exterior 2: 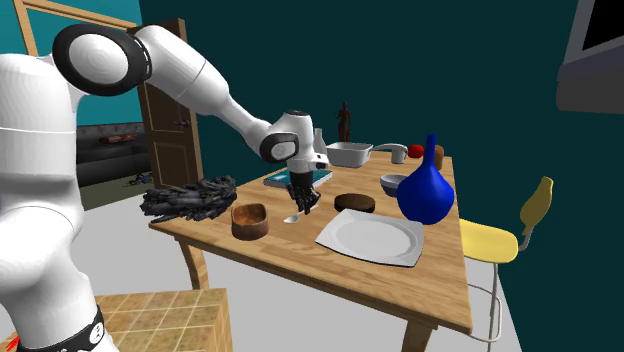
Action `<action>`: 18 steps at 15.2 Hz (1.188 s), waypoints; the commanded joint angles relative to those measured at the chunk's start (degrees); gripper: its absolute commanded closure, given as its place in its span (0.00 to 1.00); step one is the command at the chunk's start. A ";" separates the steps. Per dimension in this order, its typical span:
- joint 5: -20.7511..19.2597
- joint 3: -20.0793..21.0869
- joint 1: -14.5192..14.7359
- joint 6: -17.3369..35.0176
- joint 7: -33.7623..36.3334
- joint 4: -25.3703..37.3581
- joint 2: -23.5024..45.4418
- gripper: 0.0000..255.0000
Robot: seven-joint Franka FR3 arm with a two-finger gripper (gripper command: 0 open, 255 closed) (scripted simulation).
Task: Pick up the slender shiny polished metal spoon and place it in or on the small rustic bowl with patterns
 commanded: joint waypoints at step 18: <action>-0.53 -0.22 -0.42 -13.49 2.03 7.33 -6.30 1.00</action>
